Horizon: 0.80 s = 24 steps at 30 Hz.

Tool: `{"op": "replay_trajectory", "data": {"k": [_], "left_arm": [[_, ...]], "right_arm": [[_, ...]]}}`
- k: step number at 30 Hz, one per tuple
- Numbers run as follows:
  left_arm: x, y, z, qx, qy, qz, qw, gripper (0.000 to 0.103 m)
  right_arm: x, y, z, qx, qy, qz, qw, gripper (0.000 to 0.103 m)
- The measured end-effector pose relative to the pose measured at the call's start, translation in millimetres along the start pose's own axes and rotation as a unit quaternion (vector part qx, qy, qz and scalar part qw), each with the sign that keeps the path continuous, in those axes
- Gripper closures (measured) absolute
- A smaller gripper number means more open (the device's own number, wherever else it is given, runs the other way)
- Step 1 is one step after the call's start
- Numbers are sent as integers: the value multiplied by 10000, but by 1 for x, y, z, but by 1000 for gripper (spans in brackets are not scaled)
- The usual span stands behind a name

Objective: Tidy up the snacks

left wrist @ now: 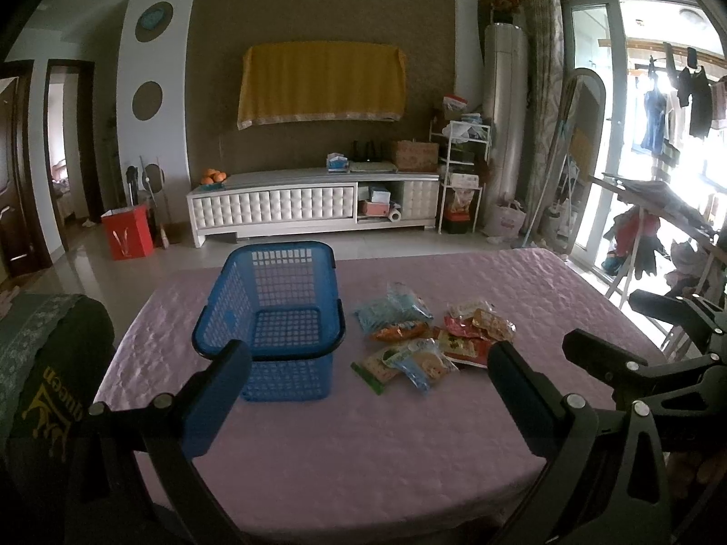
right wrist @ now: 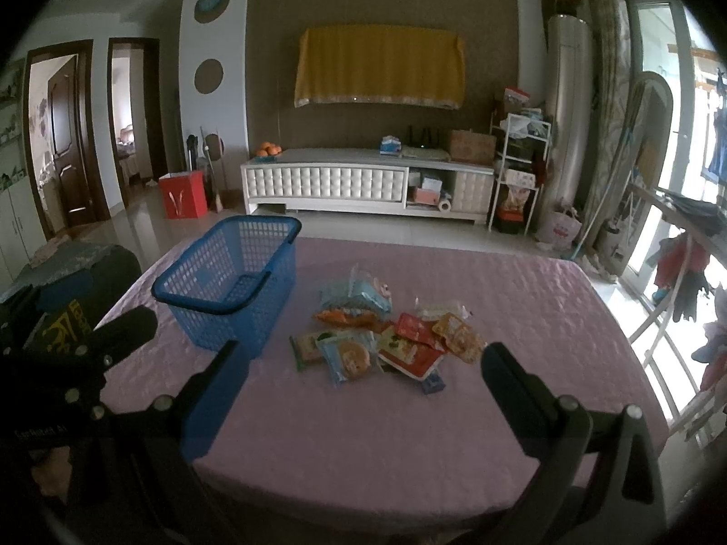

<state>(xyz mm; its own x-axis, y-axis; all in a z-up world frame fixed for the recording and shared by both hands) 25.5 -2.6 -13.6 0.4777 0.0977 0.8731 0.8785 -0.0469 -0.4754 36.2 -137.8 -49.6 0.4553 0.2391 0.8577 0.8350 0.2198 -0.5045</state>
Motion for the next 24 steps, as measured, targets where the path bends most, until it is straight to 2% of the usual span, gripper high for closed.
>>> {"op": "replay_trajectory", "data": {"k": [24], "left_arm": [[-7,1,3,-54,-45,105,9999,0]], "right_arm": [[-5,2,-2,53,25,161,9999,0]]}}
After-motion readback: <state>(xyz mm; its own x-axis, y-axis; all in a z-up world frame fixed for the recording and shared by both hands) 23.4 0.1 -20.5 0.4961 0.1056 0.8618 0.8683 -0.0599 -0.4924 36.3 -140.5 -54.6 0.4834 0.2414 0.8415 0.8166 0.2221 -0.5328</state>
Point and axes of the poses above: each gripper's, at about its wrist camera, not at the fingertips, and y roughly the way its jaws point, z to its left, x to its top, the point moved 2 cm from there along y, roughly the way its jaws point, and after that the axes turned 5 degrees about -y, right-handed, at the moved point
